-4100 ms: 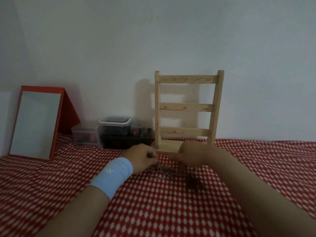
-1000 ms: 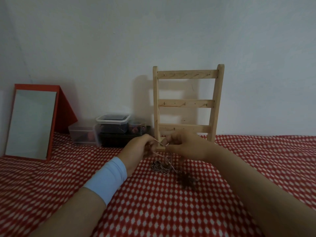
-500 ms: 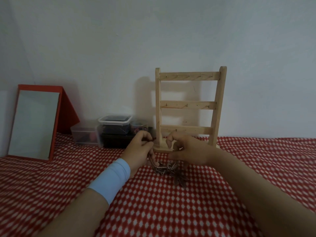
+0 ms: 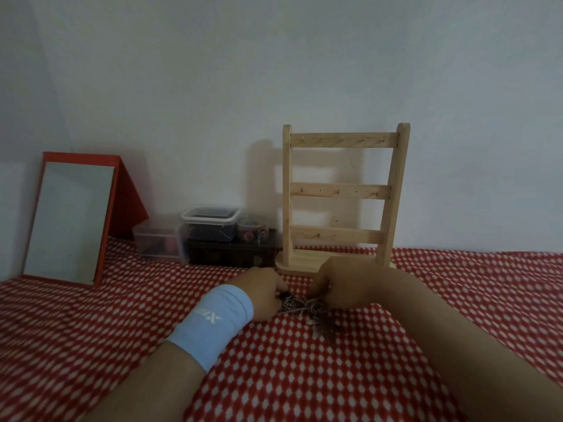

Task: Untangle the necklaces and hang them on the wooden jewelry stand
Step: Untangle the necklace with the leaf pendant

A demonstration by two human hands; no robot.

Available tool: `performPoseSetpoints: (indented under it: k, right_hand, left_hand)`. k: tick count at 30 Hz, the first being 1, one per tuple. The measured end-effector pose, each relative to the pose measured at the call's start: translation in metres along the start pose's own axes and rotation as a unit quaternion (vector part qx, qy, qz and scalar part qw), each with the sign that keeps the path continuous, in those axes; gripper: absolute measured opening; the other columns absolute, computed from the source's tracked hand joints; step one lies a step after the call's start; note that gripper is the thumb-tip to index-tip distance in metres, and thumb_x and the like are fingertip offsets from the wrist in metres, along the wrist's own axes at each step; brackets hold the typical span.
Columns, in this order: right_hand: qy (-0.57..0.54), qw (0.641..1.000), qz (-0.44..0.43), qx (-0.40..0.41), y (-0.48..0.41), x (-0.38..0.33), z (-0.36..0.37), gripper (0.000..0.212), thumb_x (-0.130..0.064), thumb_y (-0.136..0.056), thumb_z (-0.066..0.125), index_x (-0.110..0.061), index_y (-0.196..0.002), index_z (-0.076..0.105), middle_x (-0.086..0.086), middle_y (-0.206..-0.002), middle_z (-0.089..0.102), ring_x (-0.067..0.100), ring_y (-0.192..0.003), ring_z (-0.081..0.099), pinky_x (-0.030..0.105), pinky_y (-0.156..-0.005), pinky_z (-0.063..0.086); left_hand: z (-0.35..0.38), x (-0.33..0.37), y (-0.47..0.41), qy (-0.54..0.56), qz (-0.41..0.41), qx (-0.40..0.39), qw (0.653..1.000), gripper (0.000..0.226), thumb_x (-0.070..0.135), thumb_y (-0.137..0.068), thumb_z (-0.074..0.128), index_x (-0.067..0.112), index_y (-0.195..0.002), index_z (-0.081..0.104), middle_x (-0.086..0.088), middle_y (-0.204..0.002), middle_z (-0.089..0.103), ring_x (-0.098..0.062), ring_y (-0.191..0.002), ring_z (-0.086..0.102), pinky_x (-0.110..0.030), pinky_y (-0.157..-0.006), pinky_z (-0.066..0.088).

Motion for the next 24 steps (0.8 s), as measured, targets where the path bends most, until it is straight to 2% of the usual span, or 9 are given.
performPoseSetpoints:
  k: [2,4,7,10,13,17,21,22,24]
  right_hand:
    - [-0.024,1.0,0.017,-0.004,-0.001,0.001,0.0,0.036,-0.018,-0.093,0.059,-0.031,-0.124,0.072,-0.015,-0.128,0.067,0.001,-0.107,0.053,0.022,-0.098,0.042]
    - [-0.064,0.997,0.03,0.007,-0.002,0.004,0.001,0.025,-0.027,-0.094,0.058,-0.029,-0.11,0.077,-0.013,-0.119,0.07,0.002,-0.102,0.056,0.02,-0.087,0.042]
    - [-0.099,0.993,0.047,0.038,-0.004,0.004,0.002,0.031,-0.046,-0.096,0.057,-0.028,-0.074,0.068,-0.01,-0.081,0.065,0.002,-0.075,0.055,0.02,-0.065,0.037]
    - [-0.072,0.995,0.026,0.064,-0.006,0.001,0.004,0.032,-0.056,-0.091,0.066,-0.027,-0.093,0.079,-0.011,-0.083,0.072,0.0,-0.072,0.059,0.014,-0.059,0.04]
    - [-0.12,0.989,0.013,0.085,-0.002,0.001,-0.001,0.026,-0.047,-0.097,0.061,-0.028,-0.109,0.076,-0.019,-0.09,0.068,-0.005,-0.079,0.059,0.006,-0.056,0.037]
    - [-0.293,0.948,0.036,0.119,0.004,0.003,-0.006,0.036,-0.039,-0.108,0.037,-0.022,-0.123,0.065,-0.014,-0.108,0.061,-0.002,-0.094,0.053,0.014,-0.076,0.037]
    - [-0.229,0.959,0.038,0.161,0.006,0.001,-0.01,0.035,-0.026,-0.112,0.028,-0.015,-0.13,0.056,0.001,-0.122,0.057,0.012,-0.1,0.053,0.019,-0.079,0.039]
    - [-0.248,0.952,0.038,0.175,0.006,0.001,-0.011,0.034,-0.026,-0.111,0.03,-0.012,-0.128,0.057,0.007,-0.119,0.06,0.016,-0.097,0.055,0.023,-0.08,0.04]
    - [-0.367,0.916,0.024,0.161,0.006,0.001,-0.01,0.034,-0.03,-0.111,0.031,-0.009,-0.111,0.058,0.006,-0.091,0.062,0.012,-0.074,0.055,0.027,-0.075,0.045]
  left_hand:
    - [-0.003,-0.003,-0.001,-0.006,0.001,0.021,1.0,0.026,0.019,-0.094,0.058,0.022,-0.117,0.071,0.004,-0.115,0.065,-0.012,-0.101,0.06,-0.016,-0.085,0.042]
    - [-0.003,-0.005,0.0,-0.01,0.003,0.03,0.999,0.02,0.023,-0.093,0.06,0.016,-0.106,0.073,0.001,-0.107,0.063,-0.012,-0.094,0.058,-0.019,-0.08,0.042]
    - [-0.001,-0.006,-0.002,0.053,0.017,0.038,0.998,0.022,0.026,-0.095,0.058,0.008,-0.09,0.071,-0.003,-0.095,0.061,-0.014,-0.086,0.058,-0.026,-0.079,0.046]
    - [-0.009,-0.003,0.0,0.197,0.006,0.072,0.978,0.028,0.027,-0.098,0.055,0.003,-0.093,0.067,-0.004,-0.099,0.06,-0.011,-0.089,0.057,-0.021,-0.081,0.044]
    - [-0.013,-0.005,0.0,0.308,-0.007,0.117,0.944,0.023,0.03,-0.101,0.048,0.018,-0.092,0.065,0.004,-0.097,0.064,-0.011,-0.093,0.059,-0.023,-0.081,0.044]
    - [-0.012,-0.014,-0.001,0.487,-0.043,0.159,0.858,0.028,0.028,-0.104,0.044,0.016,-0.093,0.067,0.0,-0.088,0.072,-0.017,-0.089,0.067,-0.033,-0.087,0.052]
    - [-0.015,0.0,0.001,0.686,-0.025,0.125,0.716,0.034,0.019,-0.105,0.041,0.011,-0.073,0.053,0.001,-0.054,0.048,-0.015,-0.056,0.047,-0.029,-0.066,0.045]
    - [-0.018,0.002,0.003,0.709,-0.029,0.119,0.694,0.033,0.018,-0.104,0.043,0.011,-0.073,0.052,0.002,-0.051,0.043,-0.012,-0.051,0.043,-0.027,-0.062,0.043]
    - [-0.027,0.005,0.008,0.723,-0.038,0.117,0.68,0.027,0.017,-0.102,0.048,0.012,-0.076,0.055,0.004,-0.048,0.043,-0.008,-0.044,0.043,-0.025,-0.059,0.045]
Point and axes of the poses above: each hand's wrist, its own y-axis away from the middle knuckle, its own z-axis out of the palm, x = y × z, the point moved 5 cm from there along -y, towards the middle knuckle
